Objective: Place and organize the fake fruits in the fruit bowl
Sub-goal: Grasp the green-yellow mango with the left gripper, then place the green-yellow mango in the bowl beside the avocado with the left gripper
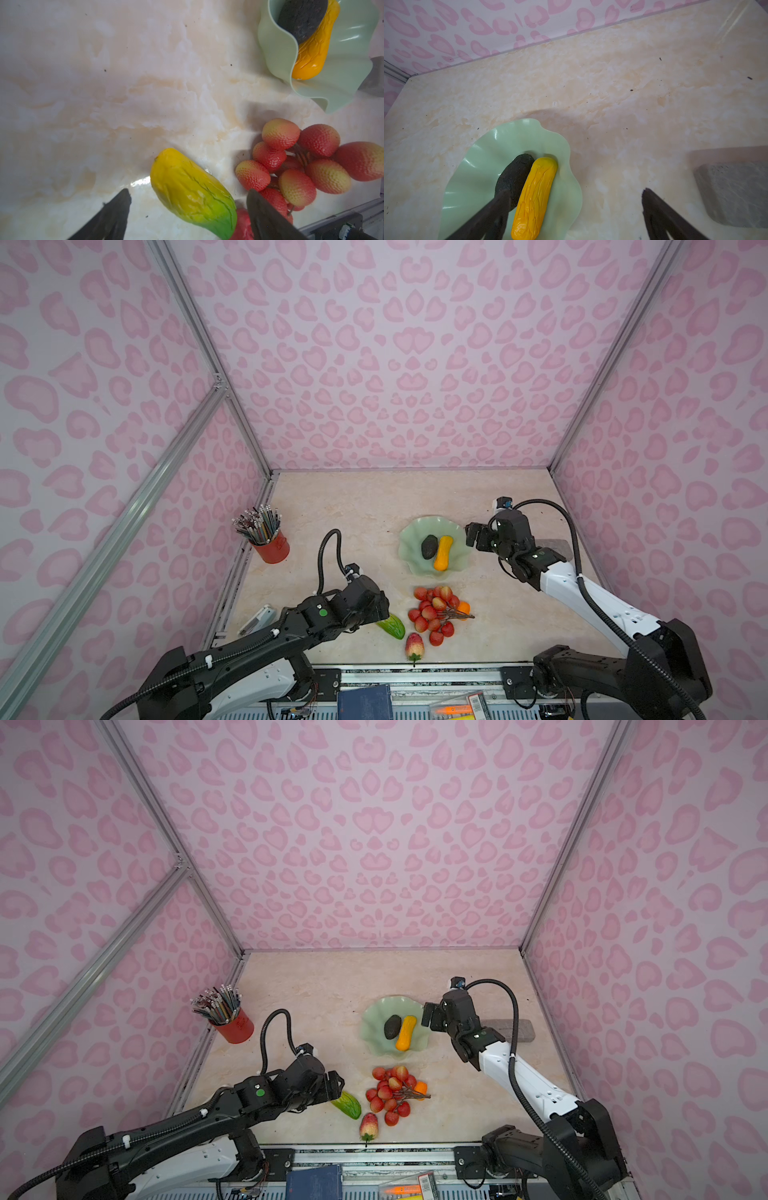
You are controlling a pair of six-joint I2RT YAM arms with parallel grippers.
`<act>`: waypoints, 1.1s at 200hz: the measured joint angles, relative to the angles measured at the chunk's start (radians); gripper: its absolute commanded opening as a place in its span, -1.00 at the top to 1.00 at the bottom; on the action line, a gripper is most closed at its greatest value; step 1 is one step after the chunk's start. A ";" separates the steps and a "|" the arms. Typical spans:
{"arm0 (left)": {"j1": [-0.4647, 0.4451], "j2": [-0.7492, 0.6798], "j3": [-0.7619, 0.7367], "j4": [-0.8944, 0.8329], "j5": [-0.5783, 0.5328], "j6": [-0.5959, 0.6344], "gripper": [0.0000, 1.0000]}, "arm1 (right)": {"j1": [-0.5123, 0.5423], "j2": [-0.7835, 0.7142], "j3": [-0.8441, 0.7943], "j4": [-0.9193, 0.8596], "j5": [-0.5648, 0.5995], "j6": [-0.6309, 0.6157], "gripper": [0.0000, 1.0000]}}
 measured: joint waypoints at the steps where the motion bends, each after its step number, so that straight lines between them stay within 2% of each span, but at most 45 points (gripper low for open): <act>1: 0.000 0.003 0.001 0.001 0.000 0.000 -0.81 | 0.000 0.000 0.000 0.000 0.000 0.000 -0.96; 53: -0.025 0.186 0.036 0.086 0.045 -0.023 -0.80 | 0.000 -0.011 -0.008 -0.006 -0.007 0.000 -0.96; 79: -0.028 0.255 0.045 0.118 0.071 -0.028 -0.72 | 0.000 -0.018 -0.014 -0.012 -0.007 0.000 -0.96; 91: -0.028 0.282 0.047 0.135 0.084 -0.029 -0.58 | 0.000 -0.022 -0.020 -0.012 -0.006 0.000 -0.96; 105: -0.028 0.311 0.053 0.150 0.096 -0.030 -0.24 | 0.000 -0.024 -0.027 -0.013 -0.003 0.000 -0.96; 114: -0.028 0.326 0.058 0.157 0.098 -0.029 -0.10 | 0.000 -0.024 -0.029 -0.012 -0.002 0.000 -0.96; 133: -0.028 0.344 0.075 0.171 0.111 -0.023 0.11 | -0.001 -0.031 -0.033 -0.013 0.004 0.000 -0.96; 148: -0.028 0.346 0.099 0.167 0.107 -0.016 0.19 | -0.002 -0.031 -0.035 -0.012 0.008 -0.004 -0.96; 191: 0.005 0.332 0.200 0.119 0.064 0.093 0.25 | -0.002 -0.039 -0.037 -0.018 0.011 -0.006 -0.96; 220: 0.088 0.344 0.361 0.035 0.044 0.263 0.25 | -0.004 -0.063 -0.054 -0.017 0.020 -0.006 -0.96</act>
